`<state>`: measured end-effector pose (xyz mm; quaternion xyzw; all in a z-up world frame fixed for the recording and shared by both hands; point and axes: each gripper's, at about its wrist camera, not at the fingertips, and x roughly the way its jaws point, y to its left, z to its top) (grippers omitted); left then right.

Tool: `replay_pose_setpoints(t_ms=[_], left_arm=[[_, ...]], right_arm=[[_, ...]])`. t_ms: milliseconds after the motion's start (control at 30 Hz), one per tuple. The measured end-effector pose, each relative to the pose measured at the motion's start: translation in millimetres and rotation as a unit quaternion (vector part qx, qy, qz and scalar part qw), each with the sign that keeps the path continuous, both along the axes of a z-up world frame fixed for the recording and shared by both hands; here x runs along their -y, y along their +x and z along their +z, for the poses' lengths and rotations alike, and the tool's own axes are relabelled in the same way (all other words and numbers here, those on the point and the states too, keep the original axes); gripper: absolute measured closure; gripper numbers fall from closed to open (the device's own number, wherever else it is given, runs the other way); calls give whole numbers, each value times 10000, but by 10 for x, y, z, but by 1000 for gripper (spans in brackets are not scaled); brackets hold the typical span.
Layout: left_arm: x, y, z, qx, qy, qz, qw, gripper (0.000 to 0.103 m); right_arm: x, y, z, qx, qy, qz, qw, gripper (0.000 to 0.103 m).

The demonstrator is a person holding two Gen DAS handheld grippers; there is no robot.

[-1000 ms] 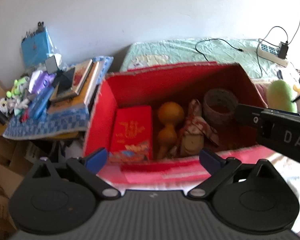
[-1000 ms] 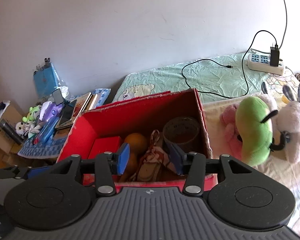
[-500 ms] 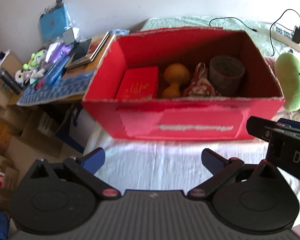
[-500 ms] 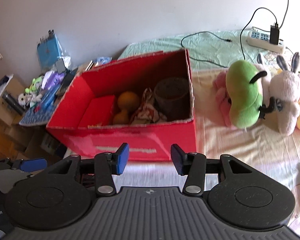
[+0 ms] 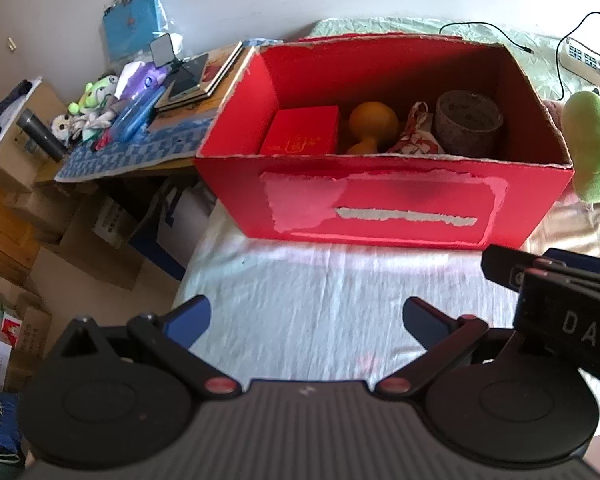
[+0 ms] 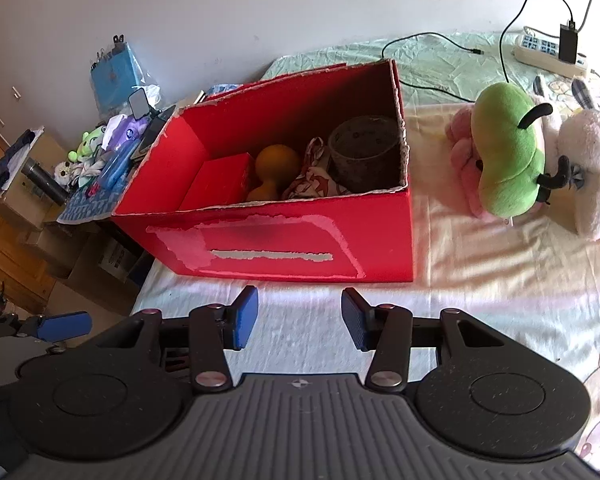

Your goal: Organize objects

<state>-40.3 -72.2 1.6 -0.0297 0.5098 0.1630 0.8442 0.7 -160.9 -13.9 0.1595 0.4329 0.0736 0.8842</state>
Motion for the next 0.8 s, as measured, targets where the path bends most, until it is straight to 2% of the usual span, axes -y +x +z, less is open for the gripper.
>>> replay_pose_setpoints(t_ms=[100,267,467,633,800], left_arm=[[-43,74,43,-27,-95,-121,9999,1],[-145,291,196,173,-224,-347,9990,1],[-225,592,359,500,-96,-735,9960,1],[-308,806,390,670,-53,-914,9935,1],[-400,934,356,732,-77,-1065,9916,1]], right_arm=[[9,48,36,-23,79,-52,10000,54],[32,219,171,103,78,-291,9995,54],[48,413,336,426,91,-637,9970,54],[8,538,358,675,-64,-873,9939,54],[-27,659,319,637,-113,-1058,9923,54]])
